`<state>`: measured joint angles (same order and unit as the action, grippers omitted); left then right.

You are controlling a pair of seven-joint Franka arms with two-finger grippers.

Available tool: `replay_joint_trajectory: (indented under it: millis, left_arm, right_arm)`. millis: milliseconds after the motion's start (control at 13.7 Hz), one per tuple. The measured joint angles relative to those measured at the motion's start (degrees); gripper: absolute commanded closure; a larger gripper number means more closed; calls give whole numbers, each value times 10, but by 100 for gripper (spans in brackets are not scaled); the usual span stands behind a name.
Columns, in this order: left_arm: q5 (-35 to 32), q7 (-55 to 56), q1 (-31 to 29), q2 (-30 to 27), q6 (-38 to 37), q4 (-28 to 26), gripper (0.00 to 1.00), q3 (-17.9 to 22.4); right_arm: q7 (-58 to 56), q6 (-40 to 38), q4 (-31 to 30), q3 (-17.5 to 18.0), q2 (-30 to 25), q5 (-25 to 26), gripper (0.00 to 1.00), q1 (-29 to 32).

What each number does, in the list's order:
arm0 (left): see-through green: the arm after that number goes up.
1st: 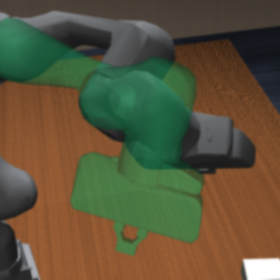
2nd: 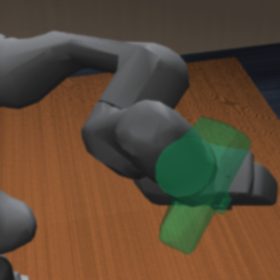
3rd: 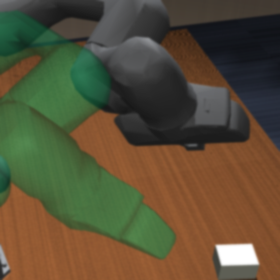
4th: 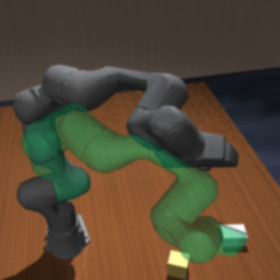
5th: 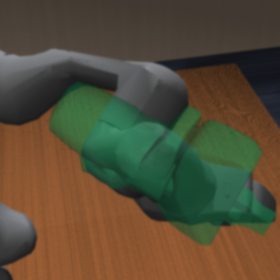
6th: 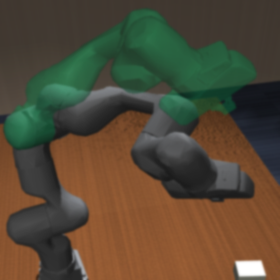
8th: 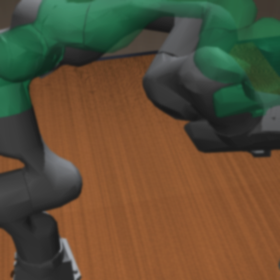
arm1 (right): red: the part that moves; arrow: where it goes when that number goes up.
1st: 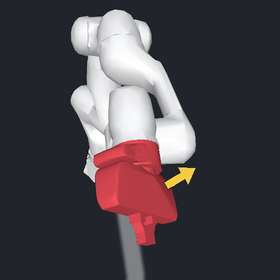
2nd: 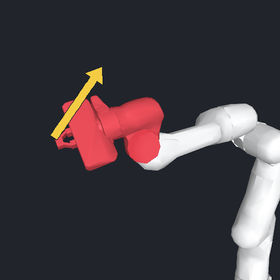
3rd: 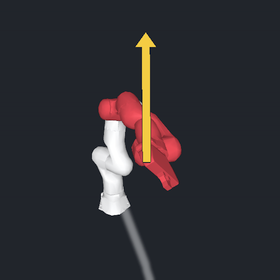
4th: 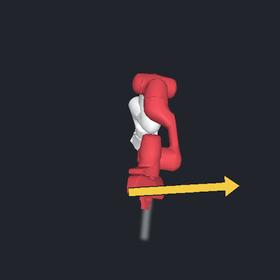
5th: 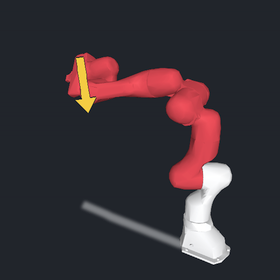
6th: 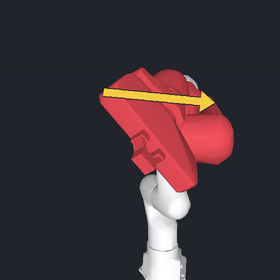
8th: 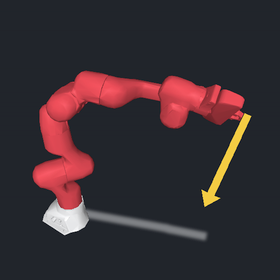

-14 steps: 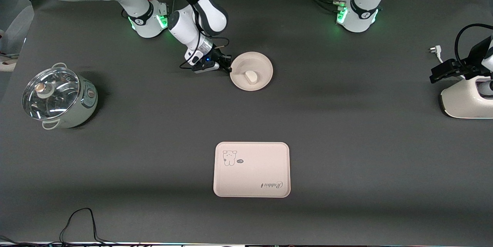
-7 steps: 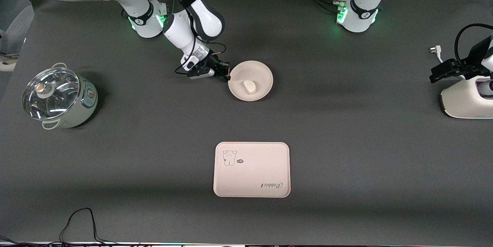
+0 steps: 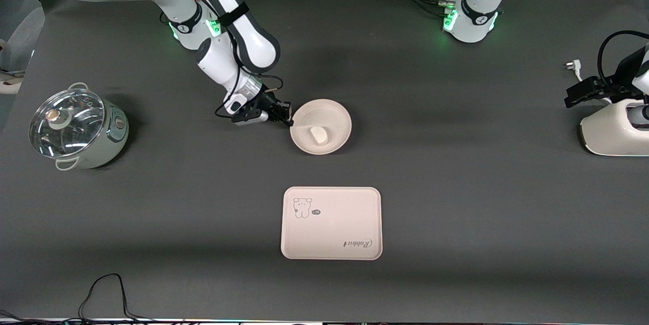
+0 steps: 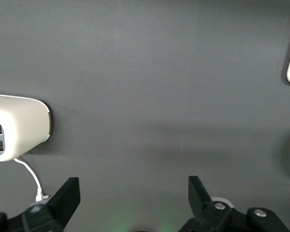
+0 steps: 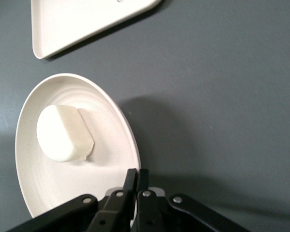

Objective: Place bun in plate and plate on tray
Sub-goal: 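Carry the plate over the rabbit-print tray with the right gripper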

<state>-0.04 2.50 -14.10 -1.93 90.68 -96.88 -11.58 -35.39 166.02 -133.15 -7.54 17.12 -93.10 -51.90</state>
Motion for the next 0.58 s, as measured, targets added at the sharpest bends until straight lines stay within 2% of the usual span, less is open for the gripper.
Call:
replay_joint_trajectory:
  millis: [292,584]
  left_arm:
    - [0,0,0,0,0,0,0,0]
    - [0,0,0,0,0,0,0,0]
  right_arm:
    - [196,-59,34,-3,1,219,100,31]
    - [314,-157,116,-10,10,381,100,91]
